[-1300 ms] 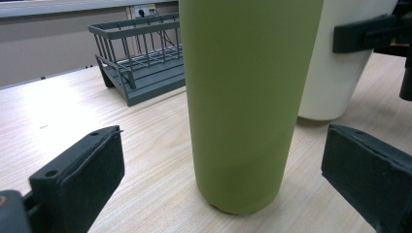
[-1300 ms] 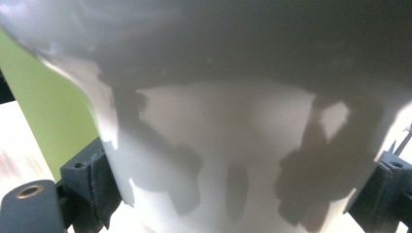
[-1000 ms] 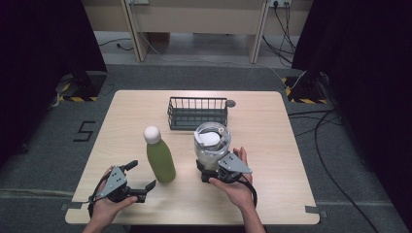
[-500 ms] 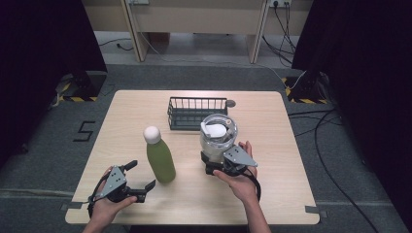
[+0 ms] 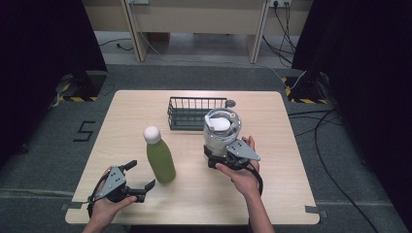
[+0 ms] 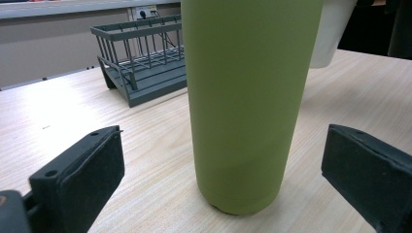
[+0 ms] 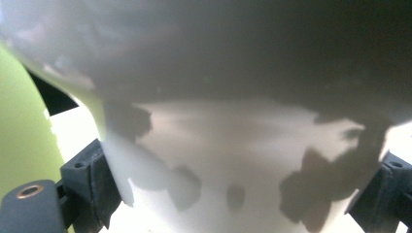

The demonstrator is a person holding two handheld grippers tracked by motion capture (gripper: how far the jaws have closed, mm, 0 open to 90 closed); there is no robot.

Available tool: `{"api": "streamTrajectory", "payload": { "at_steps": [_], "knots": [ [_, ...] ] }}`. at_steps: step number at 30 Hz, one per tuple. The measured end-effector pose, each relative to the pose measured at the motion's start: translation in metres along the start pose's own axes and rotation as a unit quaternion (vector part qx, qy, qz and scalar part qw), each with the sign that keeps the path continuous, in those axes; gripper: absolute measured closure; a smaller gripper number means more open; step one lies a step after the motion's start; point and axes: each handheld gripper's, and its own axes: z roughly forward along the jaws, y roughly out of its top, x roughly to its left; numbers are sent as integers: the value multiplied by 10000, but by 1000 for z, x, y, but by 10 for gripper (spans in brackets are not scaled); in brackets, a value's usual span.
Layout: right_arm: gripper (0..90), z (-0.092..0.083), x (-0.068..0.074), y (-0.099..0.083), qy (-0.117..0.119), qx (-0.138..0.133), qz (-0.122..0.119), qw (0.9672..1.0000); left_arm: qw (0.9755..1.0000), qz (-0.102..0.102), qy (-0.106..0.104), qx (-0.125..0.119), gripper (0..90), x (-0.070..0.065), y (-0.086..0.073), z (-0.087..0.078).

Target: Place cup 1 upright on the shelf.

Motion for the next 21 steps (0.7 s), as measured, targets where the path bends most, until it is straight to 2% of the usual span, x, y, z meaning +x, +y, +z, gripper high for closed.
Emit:
{"api": "streamTrajectory", "payload": {
  "at_steps": [21],
  "knots": [
    [111, 8, -16, 16, -198, -14, -12, 9998, 10000, -7, 8, 9, 10, 0, 0, 0]
  ]
}}
